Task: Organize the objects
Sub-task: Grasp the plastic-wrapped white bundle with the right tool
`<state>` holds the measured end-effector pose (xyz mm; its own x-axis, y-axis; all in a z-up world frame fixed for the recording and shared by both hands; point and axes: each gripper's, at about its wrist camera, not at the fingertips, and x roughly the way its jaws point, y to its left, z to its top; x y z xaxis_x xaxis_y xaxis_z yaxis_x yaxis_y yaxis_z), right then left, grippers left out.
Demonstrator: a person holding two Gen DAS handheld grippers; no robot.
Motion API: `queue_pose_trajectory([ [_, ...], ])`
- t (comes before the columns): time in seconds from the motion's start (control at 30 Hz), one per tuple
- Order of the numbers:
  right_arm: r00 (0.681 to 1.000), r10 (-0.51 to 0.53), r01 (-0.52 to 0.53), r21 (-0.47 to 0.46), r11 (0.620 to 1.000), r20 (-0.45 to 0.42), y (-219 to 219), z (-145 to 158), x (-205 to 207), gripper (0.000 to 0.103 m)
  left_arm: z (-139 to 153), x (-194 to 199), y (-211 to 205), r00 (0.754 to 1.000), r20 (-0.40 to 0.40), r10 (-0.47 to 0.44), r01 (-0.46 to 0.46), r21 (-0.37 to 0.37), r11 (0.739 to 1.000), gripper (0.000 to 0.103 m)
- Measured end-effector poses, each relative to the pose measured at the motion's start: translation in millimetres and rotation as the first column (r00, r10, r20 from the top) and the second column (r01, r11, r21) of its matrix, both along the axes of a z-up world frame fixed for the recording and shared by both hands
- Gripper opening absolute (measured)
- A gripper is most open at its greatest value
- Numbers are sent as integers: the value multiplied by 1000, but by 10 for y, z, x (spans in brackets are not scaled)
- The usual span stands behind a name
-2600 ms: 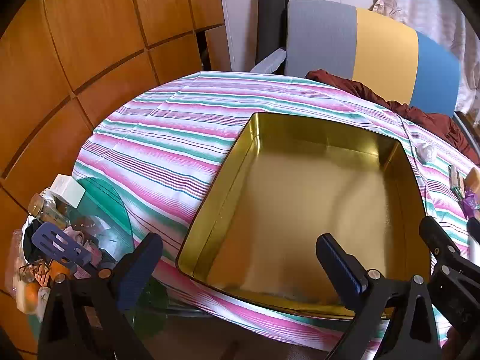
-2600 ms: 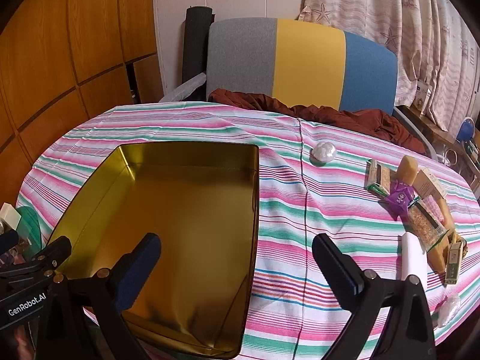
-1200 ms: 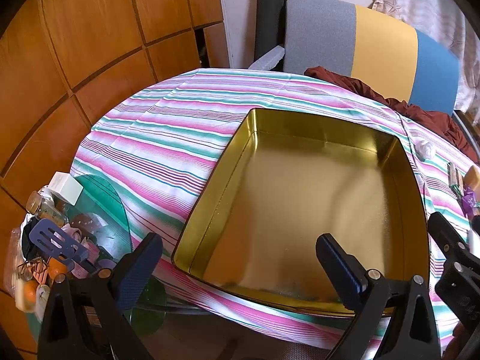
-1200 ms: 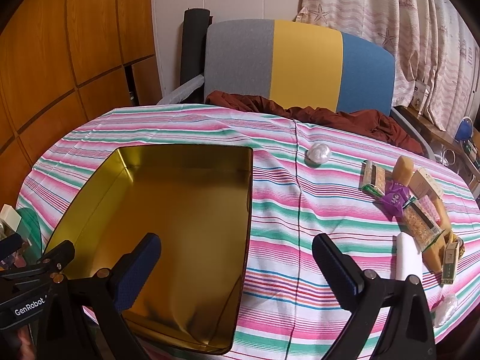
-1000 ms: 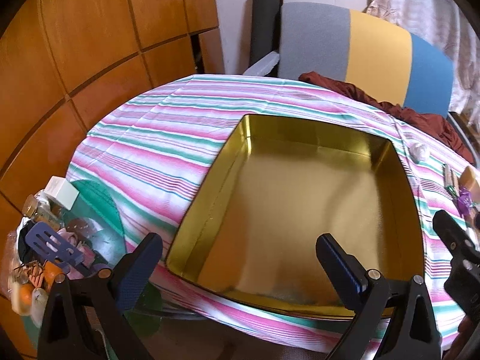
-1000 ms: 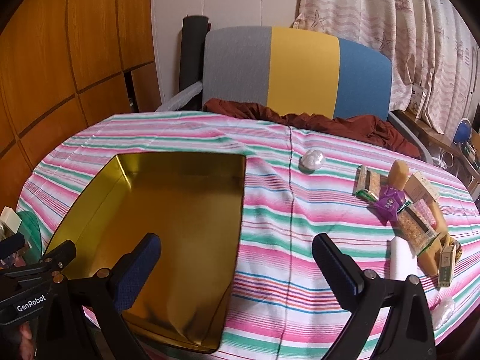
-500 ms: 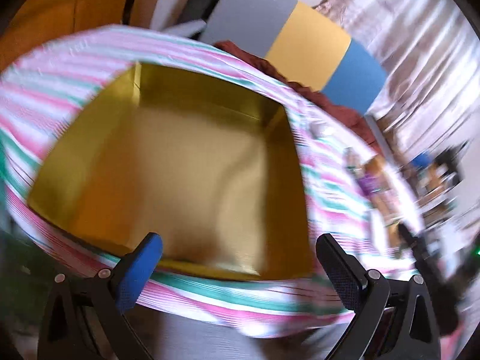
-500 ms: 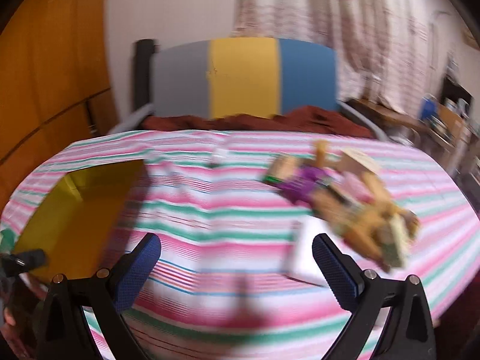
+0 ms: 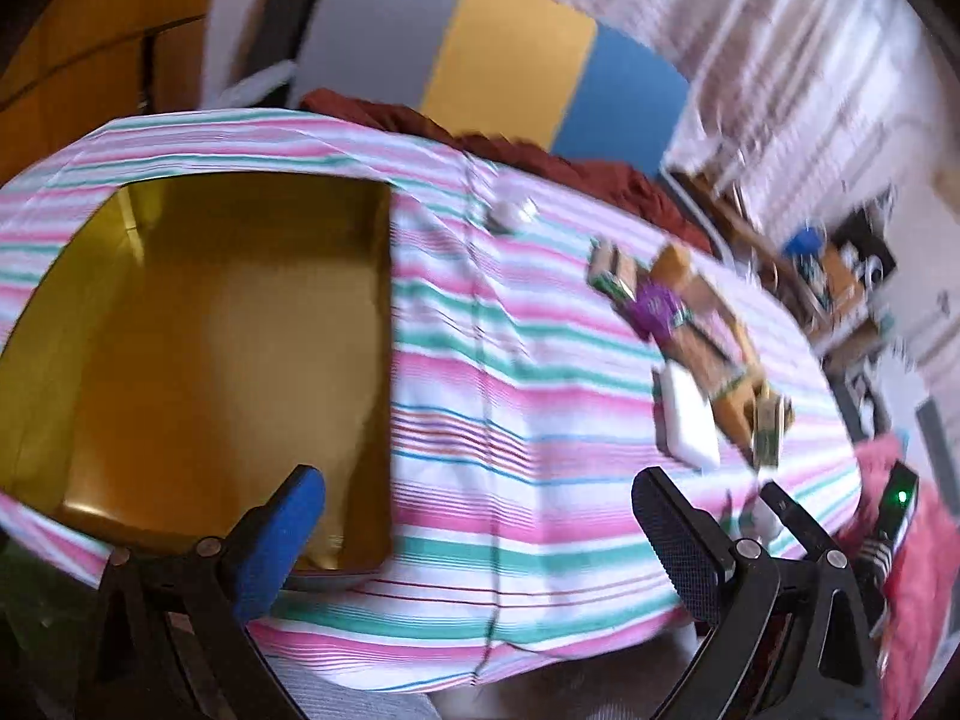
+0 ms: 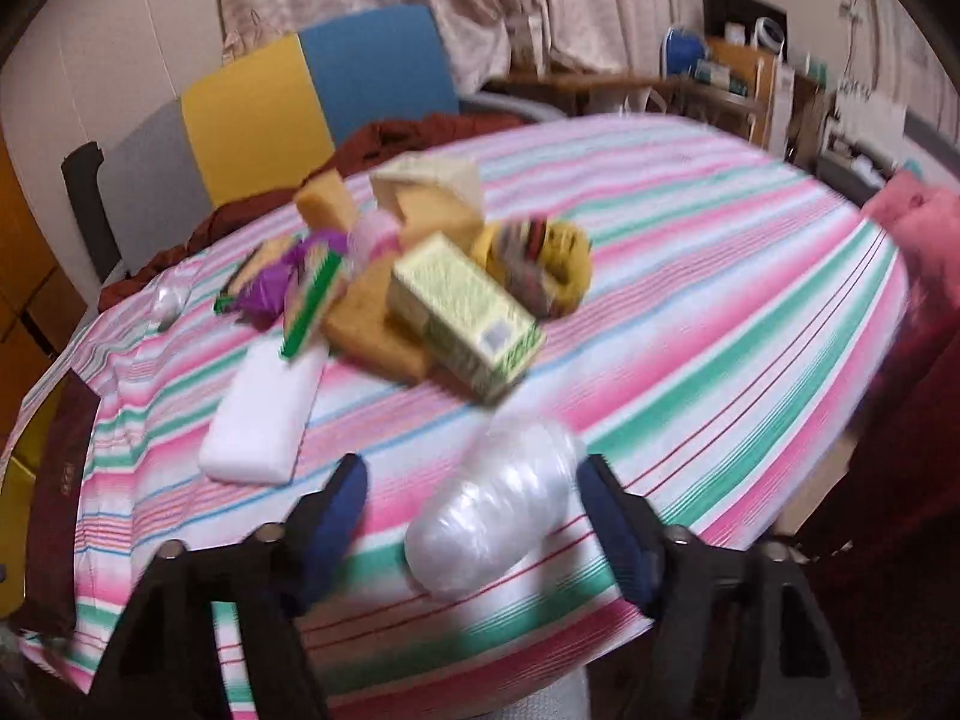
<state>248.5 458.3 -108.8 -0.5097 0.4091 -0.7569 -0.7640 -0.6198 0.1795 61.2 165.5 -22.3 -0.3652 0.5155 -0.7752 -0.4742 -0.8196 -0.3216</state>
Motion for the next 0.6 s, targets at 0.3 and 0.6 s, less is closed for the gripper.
queue_pose_trajectory([
  [0.3, 998, 36, -38, -27, 999, -57, 30, -159, 76, 39, -123, 137, 862, 985, 6, -175, 175, -45, 983, 103],
  [0.6, 997, 50, -51, -21, 998, -57, 20, -174, 66, 39, -401, 174, 1920, 936, 21, -352, 352, -114, 929, 103],
])
